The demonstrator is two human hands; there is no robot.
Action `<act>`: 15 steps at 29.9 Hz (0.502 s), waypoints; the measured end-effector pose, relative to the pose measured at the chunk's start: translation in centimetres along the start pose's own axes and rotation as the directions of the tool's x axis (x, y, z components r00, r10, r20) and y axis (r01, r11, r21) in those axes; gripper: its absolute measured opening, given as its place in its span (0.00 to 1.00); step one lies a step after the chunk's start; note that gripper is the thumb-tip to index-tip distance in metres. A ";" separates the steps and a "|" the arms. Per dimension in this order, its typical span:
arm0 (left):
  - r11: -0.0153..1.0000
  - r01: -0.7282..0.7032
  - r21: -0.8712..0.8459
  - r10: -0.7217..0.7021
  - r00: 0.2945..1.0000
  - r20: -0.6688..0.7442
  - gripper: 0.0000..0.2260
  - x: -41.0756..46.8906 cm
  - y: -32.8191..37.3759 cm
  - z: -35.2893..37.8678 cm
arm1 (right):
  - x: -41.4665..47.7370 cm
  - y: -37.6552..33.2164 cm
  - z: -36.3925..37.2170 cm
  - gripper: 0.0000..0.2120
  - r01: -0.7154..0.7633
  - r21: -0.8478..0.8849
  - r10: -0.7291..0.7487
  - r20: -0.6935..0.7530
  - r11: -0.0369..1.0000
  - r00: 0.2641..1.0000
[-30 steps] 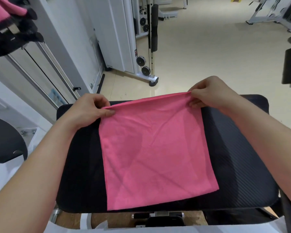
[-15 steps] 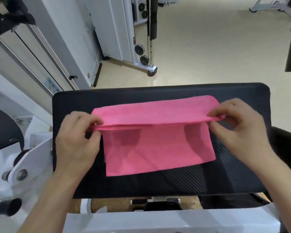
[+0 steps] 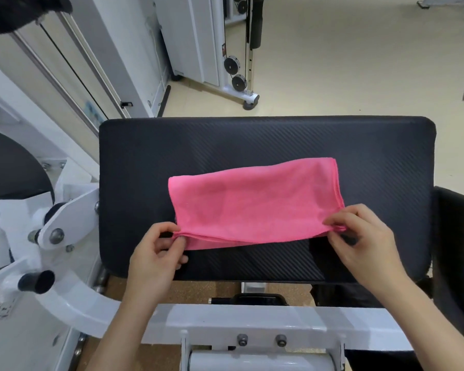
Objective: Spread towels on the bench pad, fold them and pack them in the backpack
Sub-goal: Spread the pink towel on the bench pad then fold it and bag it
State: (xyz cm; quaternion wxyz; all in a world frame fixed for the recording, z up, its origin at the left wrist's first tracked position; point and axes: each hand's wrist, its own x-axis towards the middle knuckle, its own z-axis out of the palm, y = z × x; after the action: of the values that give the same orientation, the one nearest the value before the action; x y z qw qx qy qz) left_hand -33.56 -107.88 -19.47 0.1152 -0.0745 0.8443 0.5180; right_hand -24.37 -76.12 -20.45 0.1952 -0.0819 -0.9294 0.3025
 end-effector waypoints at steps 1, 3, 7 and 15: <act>0.986 0.081 -0.144 -0.077 0.996 0.035 0.06 0.1 0.3 -0.1 | 0.1 0.0 -0.1 0.12 0.000 0.010 0.000 0.006 1.000 1.000; 0.889 0.227 -0.398 -0.192 0.973 0.125 0.04 0.4 0.8 -0.1 | 0.2 -0.3 -0.2 0.09 -0.037 0.077 0.035 0.022 0.996 0.999; 0.915 0.207 -0.347 -0.210 0.977 0.032 0.09 1.0 0.8 0.3 | 0.7 -1.5 -0.2 0.07 -0.231 0.306 0.242 0.004 0.924 0.970; 0.974 0.046 -0.222 -0.055 0.998 -0.033 0.15 1.1 1.3 0.8 | 3.4 -1.8 -0.2 0.23 -0.469 0.268 0.472 0.056 0.842 0.880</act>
State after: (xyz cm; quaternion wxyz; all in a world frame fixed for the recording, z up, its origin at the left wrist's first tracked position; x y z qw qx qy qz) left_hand -34.80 -106.59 -19.03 0.1027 -0.1184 0.7815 0.6038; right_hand -27.44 -76.60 -18.20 0.1301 -0.2814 -0.8287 0.4659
